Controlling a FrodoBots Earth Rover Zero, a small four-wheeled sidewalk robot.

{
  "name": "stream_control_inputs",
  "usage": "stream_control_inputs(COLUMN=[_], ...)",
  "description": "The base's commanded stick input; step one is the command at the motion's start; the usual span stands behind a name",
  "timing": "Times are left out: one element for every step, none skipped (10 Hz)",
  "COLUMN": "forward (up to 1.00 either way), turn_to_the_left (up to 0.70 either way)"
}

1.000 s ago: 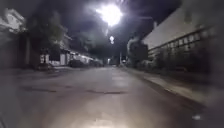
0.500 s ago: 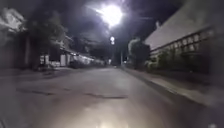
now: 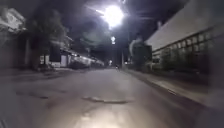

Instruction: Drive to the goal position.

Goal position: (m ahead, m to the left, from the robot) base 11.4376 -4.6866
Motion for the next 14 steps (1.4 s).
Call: stream_control_inputs(forward=[0.5, 0.5, 0.5, 0.5, 0.5, 0.5, 0.5, 0.5, 0.5, 0.5, 0.5, 0.5, 0.5, 0.5], turn_to_the_left=[0.0, 0.0, 0.0, 0.0, 0.0, 0.0, 0.0, 0.0, 0.0, 0.0, 0.0, 0.0, 0.0, 0.0])
